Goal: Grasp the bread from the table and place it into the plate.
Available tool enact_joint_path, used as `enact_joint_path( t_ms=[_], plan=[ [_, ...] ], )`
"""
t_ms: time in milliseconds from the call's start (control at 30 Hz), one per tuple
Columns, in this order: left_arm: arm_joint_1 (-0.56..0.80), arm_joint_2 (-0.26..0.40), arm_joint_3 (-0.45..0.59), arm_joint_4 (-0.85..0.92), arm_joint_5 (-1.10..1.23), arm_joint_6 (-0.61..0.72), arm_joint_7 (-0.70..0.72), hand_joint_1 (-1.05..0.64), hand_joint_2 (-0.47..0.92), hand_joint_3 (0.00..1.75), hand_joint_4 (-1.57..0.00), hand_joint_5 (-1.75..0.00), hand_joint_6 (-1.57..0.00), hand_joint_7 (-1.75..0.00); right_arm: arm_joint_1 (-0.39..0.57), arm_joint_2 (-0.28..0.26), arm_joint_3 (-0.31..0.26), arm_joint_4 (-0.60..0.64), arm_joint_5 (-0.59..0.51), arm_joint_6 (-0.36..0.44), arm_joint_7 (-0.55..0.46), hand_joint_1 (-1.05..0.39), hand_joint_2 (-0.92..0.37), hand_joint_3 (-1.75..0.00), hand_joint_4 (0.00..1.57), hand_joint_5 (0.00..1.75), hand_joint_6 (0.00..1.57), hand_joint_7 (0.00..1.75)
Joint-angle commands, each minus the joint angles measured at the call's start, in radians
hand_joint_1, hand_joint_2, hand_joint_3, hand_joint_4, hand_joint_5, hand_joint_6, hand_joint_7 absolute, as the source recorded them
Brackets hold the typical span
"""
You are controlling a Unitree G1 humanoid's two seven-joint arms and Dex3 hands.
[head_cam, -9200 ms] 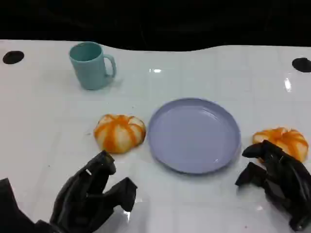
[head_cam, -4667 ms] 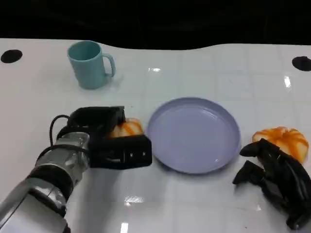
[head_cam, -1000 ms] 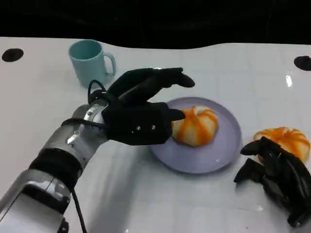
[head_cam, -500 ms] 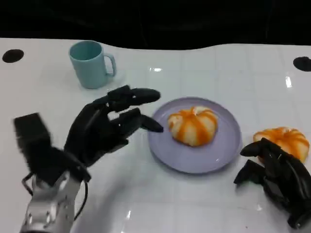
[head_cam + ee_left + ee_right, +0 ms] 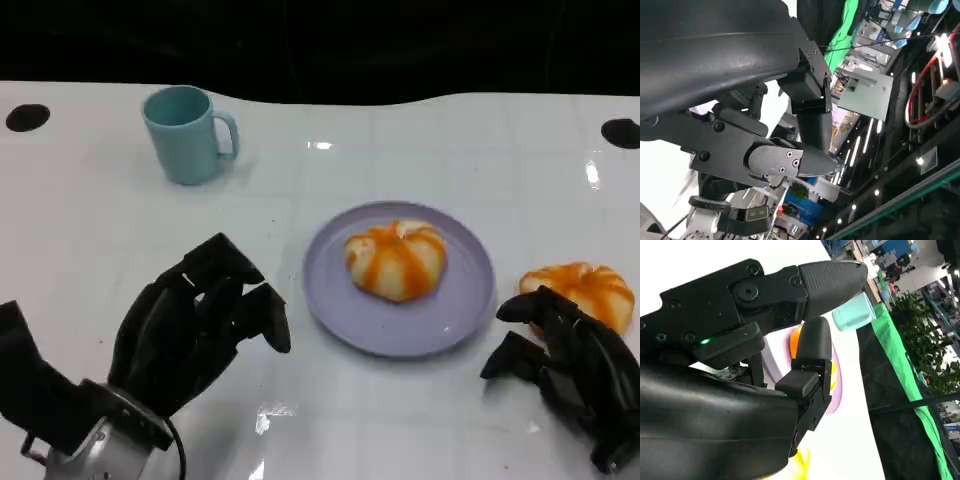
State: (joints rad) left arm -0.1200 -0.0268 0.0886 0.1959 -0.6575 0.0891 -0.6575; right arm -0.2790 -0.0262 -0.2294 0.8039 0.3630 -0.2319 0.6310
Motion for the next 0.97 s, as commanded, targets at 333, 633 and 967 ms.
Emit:
enact_joint_path(
  t_ms=[333, 633, 967],
  plan=[
    [0.186, -0.043, 0.040, -0.049, -0.019, 0.072, 0.035, -0.58, 0.92, 0.31, -0.94, -1.75, -0.76, -1.74, 0.039, -0.009, -0.002, -0.029, -0.003, 0.002, -0.002, -0.52, -0.92, -0.23, 0.66, 1.54, 0.60, 1.23],
    [0.195, -0.046, 0.045, -0.056, 0.004, 0.070, 0.031, -0.58, 0.92, 0.28, -0.94, -1.75, -0.74, -1.75, 0.040, -0.013, 0.005, -0.032, -0.009, 0.007, -0.016, -0.53, -0.92, -0.23, 0.66, 1.54, 0.61, 1.22],
    [0.187, -0.045, 0.048, -0.043, 0.003, 0.073, 0.025, -0.58, 0.92, 0.27, -0.94, -1.75, -0.74, -1.75, 0.036, -0.016, 0.003, -0.020, -0.017, -0.005, -0.011, -0.52, -0.92, -0.25, 0.65, 1.55, 0.61, 1.23]
  ],
)
